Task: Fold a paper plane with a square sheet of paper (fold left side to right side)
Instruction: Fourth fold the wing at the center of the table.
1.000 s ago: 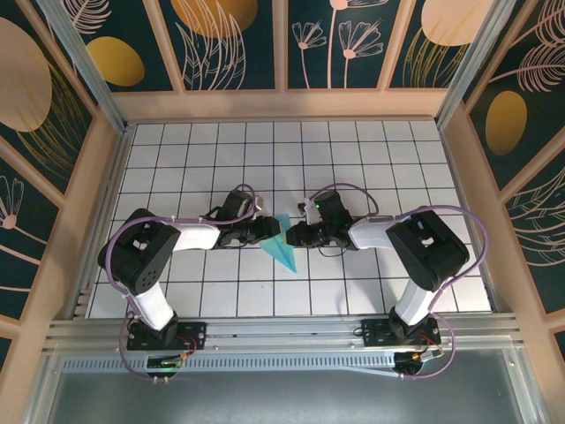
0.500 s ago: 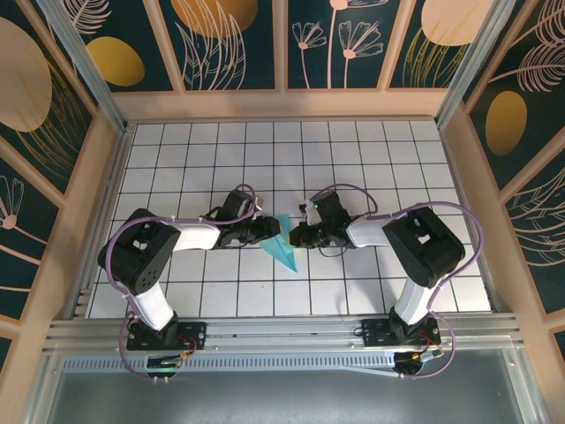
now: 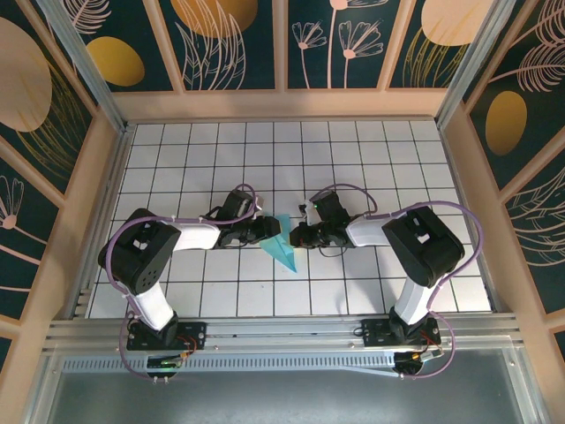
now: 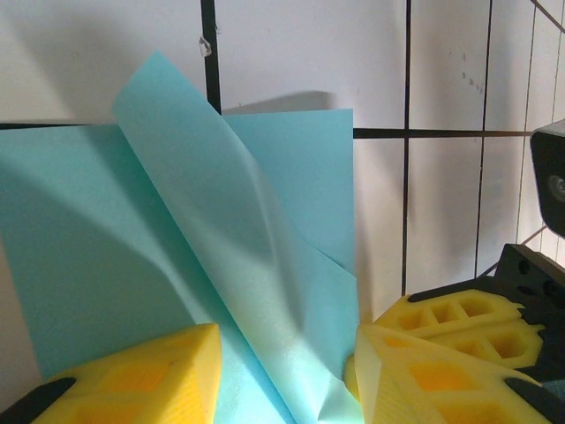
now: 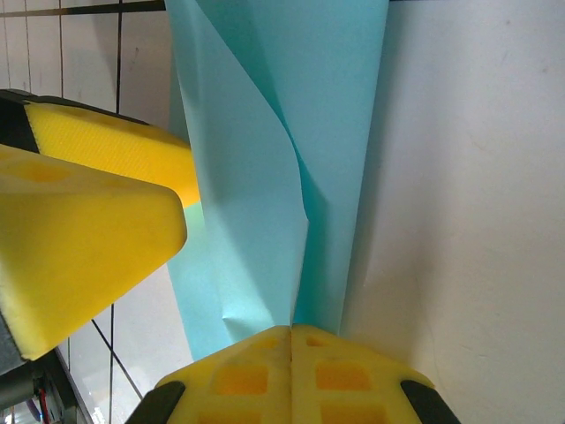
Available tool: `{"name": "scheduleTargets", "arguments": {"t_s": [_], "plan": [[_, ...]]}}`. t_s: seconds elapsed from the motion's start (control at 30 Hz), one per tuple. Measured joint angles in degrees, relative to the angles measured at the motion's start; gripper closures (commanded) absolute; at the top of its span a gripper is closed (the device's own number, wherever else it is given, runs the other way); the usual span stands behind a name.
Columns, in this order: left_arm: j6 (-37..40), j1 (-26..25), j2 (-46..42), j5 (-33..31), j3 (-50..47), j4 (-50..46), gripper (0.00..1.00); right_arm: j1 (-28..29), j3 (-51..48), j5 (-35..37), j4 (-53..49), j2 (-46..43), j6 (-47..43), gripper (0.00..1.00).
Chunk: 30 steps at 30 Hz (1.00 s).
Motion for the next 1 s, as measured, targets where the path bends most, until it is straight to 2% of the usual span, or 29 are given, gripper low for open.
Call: {"name": "scheduleTargets", "arguments": {"t_s": [0.2, 0.43, 0.63, 0.67, 0.83, 1.0], "plan": [[-0.02, -0.07, 0.00, -0.26, 0.04, 0.02, 0.55, 0.00, 0.17, 0.57, -0.39, 0.70, 0.00, 1.00], [-0.07, -0.20, -0.07, -0.39, 0.52, -0.07, 0.49, 0.00, 0.87, 0.28, -1.33, 1.20, 0.04, 1.00], [0.00, -0.42, -3.04, -3.89, 1.07, -3.56, 0.48, 0.00, 1.18, 0.07, -1.70, 1.46, 0.04, 1.00], [0.02, -0.42, -3.89, -4.57, 1.31, -4.15, 0.50, 0.00, 1.25, 0.07, -1.79, 1.49, 0.04, 1.00], [0.57, -0.42, -7.41, -4.70, 1.77, -3.85, 0.77, 0.00, 1.31, 0.11, -1.92, 1.51, 0.04, 1.00], [0.31, -0.42, -5.79, -0.72, 1.79, -1.20, 0.92, 0.00, 1.31, 0.13, -1.92, 1.51, 0.04, 1.00]]}}
